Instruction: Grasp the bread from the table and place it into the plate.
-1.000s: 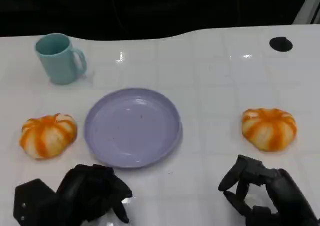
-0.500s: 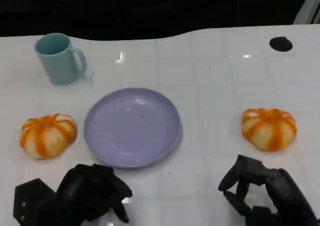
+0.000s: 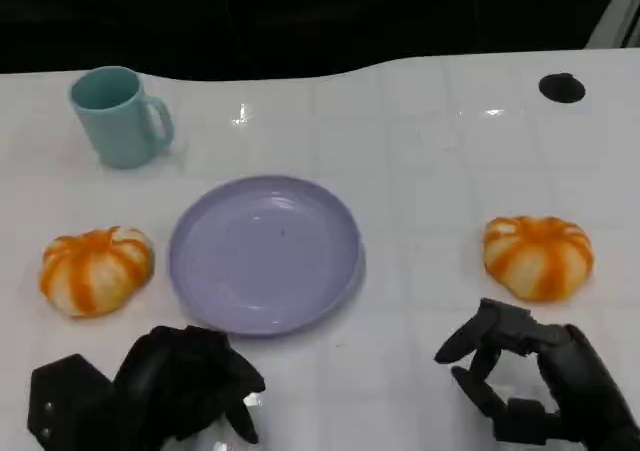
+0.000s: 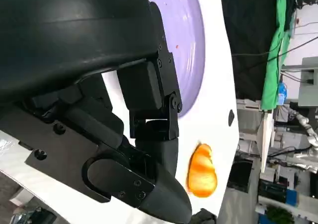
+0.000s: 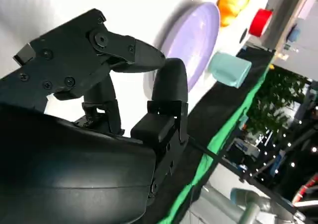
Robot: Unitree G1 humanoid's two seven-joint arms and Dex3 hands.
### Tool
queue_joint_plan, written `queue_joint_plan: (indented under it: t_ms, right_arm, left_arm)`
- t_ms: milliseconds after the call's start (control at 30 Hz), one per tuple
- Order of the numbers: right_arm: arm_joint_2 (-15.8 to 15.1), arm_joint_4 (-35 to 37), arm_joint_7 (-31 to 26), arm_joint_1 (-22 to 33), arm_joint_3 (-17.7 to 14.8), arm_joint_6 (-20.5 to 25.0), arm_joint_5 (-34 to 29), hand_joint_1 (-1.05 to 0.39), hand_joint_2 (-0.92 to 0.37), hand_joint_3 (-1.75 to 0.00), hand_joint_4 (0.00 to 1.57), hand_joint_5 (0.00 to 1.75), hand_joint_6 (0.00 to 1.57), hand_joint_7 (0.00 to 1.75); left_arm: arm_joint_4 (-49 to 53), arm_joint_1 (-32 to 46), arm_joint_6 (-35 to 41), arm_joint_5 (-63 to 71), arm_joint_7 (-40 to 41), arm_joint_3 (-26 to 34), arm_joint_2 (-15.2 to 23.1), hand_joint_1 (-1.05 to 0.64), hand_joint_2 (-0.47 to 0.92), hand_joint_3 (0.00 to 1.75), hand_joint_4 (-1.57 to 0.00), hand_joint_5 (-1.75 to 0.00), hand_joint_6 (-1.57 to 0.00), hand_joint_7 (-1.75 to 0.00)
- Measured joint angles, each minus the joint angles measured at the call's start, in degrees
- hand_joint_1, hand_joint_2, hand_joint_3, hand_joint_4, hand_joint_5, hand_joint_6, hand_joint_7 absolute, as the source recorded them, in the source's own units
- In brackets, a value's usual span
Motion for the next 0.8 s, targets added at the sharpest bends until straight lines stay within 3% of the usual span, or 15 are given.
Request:
queue_joint_plan:
  t_ms: [167, 300, 400, 533, 800]
  right_arm:
    - [-0.4, 0.0, -3.9, -0.5, -1.1, -0.7, -3.6, -0.34, -0.61, -0.72, 0.58, 1.03, 0.63, 0.61]
    - [-1.9, -0.2, -8.2, -1.4, -2.0, -1.0, -9.1, -0.38, -0.83, -0.32, 0.44, 0.71, 0.60, 0.26]
    - [-3.5, -0.4, -13.2, -2.0, -2.2, -1.8, -15.1, -0.40, -0.91, -0.18, 0.31, 0.56, 0.51, 0.12]
    - [-5.3, -1.2, -18.6, -2.2, -2.1, -1.2, -21.5, -0.41, -0.92, -0.12, 0.19, 0.49, 0.43, 0.05]
    - [-8.0, -4.9, -27.2, -2.5, -1.6, 4.6, -31.4, -0.43, -0.92, -0.05, 0.08, 0.45, 0.34, 0.00]
  left_arm:
    - [0.5, -0.1, -0.3, 0.0, 0.0, 0.0, -0.1, -1.05, 0.81, 0.01, -1.49, -0.96, -1.57, -0.52]
    - [0.5, -0.1, -0.4, 0.3, 0.0, 0.0, -0.2, -1.05, 0.81, 0.01, -1.48, -0.96, -1.57, -0.51]
    - [0.4, -0.1, -0.5, 0.3, 0.0, -0.1, -0.2, -1.05, 0.80, 0.01, -1.48, -0.96, -1.56, -0.51]
    - [0.4, 0.0, -0.5, 0.3, 0.0, -0.1, -0.3, -1.05, 0.80, 0.00, -1.48, -0.96, -1.57, -0.51]
    - [0.7, 0.0, -0.6, 0.2, -0.1, -0.1, -0.3, -1.05, 0.80, 0.01, -1.49, -0.96, -1.57, -0.50]
